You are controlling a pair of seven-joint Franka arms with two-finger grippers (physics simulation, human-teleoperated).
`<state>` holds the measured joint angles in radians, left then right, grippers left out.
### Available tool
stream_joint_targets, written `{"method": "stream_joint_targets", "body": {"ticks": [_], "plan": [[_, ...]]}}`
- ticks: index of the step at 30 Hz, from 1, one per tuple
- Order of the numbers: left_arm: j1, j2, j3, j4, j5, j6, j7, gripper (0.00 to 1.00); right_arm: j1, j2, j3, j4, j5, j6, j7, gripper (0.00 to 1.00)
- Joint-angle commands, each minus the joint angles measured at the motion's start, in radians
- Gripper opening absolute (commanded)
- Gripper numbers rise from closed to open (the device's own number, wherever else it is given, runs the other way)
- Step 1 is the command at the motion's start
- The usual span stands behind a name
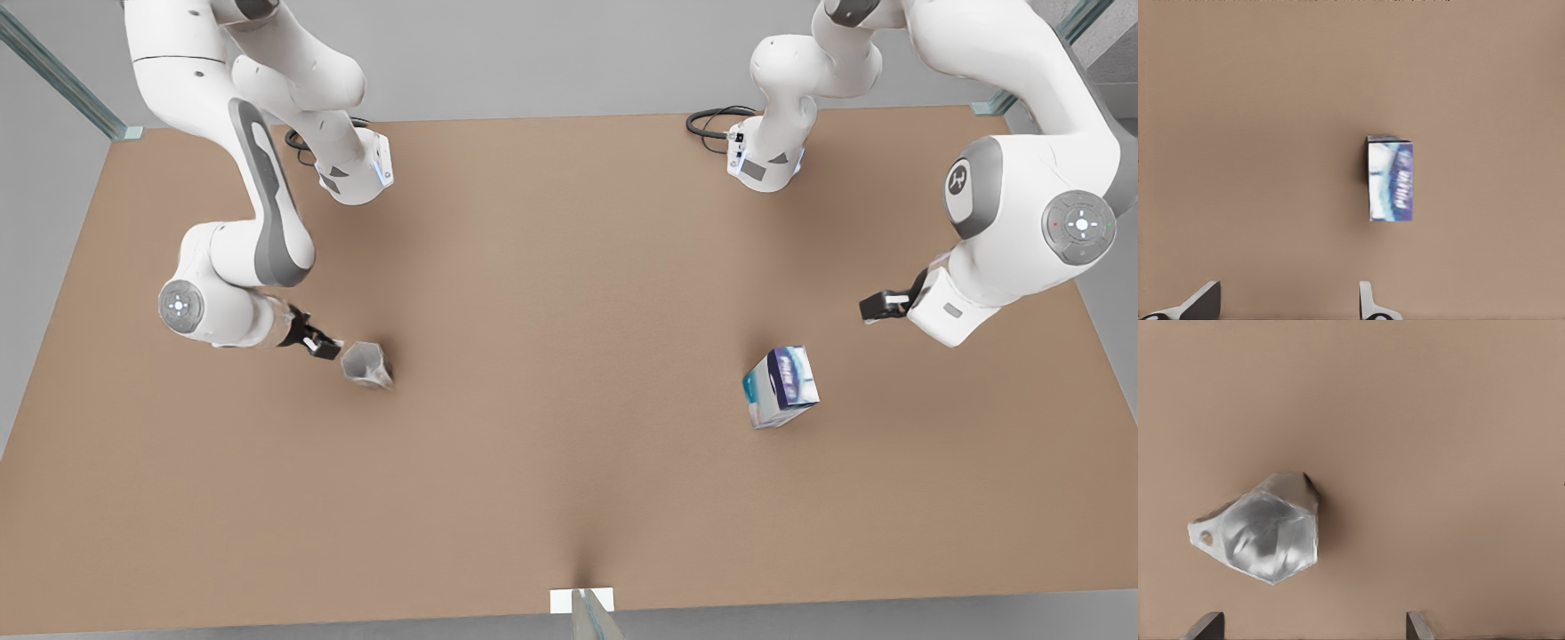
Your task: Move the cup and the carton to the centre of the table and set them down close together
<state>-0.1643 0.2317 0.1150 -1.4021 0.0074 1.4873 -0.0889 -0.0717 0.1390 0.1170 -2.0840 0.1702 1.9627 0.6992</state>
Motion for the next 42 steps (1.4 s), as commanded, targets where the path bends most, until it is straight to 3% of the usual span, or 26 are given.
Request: {"method": "stream_joint_targets", "body": {"ticks": [1, 31, 32, 35, 37, 42], "plan": [[-0.001, 0.000, 0.000, 0.000, 0.008, -0.001, 0.000, 1.00, -0.016, 0.007, 0.000, -0.001, 0.000, 0.001, -0.009, 1.00], [0.000, 0.020, 0.002, 0.000, 0.009, 0.011, -0.003, 1.00, 0.026, 0.231, 0.012, 0.004, -0.052, 0.174, -0.040, 1.00], [0.000, 0.020, 0.002, 0.000, 0.009, 0.011, -0.002, 1.00, 0.020, 0.232, 0.012, 0.004, -0.051, 0.176, -0.056, 0.89], [0.000, 0.020, 0.000, 0.000, 0.009, 0.011, -0.003, 1.00, 0.013, 0.251, 0.012, 0.004, -0.051, 0.174, -0.063, 0.39], [0.000, 0.020, 0.000, 0.000, 0.009, 0.013, -0.003, 1.00, 0.024, 0.252, 0.013, 0.002, -0.035, 0.173, -0.061, 0.32], [0.000, 0.021, 0.000, 0.000, 0.009, 0.013, -0.003, 1.00, 0.026, 0.272, 0.043, 0.001, -0.021, 0.174, -0.063, 0.28]]}}
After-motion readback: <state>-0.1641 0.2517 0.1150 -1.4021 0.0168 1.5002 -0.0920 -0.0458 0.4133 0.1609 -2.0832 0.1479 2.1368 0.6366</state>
